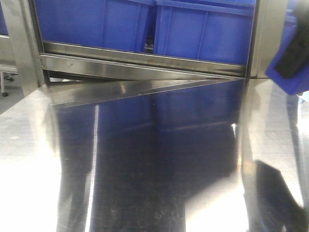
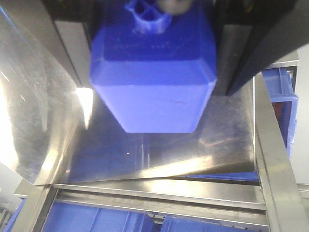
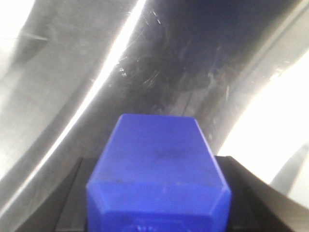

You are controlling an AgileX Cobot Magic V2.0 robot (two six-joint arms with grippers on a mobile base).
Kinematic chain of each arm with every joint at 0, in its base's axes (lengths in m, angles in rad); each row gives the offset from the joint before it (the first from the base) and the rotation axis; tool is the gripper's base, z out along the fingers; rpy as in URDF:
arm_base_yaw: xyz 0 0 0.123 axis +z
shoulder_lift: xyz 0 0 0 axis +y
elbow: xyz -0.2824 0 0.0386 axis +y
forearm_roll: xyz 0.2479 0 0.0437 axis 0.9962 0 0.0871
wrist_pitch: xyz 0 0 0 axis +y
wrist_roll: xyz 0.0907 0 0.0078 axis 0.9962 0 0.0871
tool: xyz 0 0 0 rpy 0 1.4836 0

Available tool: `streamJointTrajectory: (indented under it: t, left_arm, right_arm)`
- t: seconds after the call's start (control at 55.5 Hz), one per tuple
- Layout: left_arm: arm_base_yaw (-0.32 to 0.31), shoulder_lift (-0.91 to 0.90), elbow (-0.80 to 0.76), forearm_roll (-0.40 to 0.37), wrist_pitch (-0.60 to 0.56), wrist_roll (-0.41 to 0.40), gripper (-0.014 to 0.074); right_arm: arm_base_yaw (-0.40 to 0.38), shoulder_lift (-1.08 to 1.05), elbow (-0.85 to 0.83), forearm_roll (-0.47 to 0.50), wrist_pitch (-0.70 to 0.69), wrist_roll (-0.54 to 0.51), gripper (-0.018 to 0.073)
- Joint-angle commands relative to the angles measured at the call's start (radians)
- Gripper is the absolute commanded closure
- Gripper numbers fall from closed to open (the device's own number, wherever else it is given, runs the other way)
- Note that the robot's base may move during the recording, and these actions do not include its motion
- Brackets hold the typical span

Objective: Pick and sort blue part to right shelf
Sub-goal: 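Retract both grippers holding the blue parts away from the table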

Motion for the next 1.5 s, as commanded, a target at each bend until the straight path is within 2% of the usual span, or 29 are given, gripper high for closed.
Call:
streamJointTrajectory:
  t: [0.0,0.216,0.397,0.613,0.775,1.479]
  left_arm:
    - [-0.008,-0.009,-0.019,-0.006,-0.113,0.001,0.0346]
    - [-0.008,-0.009,-0.016,-0.006,-0.121,0.001,0.0346]
    - [-0.008,-0.009,-0.016,-0.006,-0.14,0.001,0.0346]
    - [-0.008,-0.009,-0.016,-0.004,-0.145,0.001,0.0346]
    - [-0.008,-0.009,-0.016,-0.004,-0.145,0.001,0.0346]
    - [-0.008,-0.009,-0.016,-0.004,-0.145,0.001,0.0346]
  right_arm:
    - [-0.002,-0.136,0.075,0.017,-0.12,0.001,0.0386]
    - [-0.002,-0.435,0.313,0.017,-0.234,0.014,0.0386]
    - [-0.002,-0.715,0.444,0.019,-0.241,0.02,0.0386]
    - [-0.002,-0.997,0.489,0.019,-0.262,0.02,0.0386]
    - [-0.002,-1.136,0.492,0.057,-0.33,0.02,0.0386]
    - [-0.002,-1.177,0.492,0.067,-0.341,0.02,0.0386]
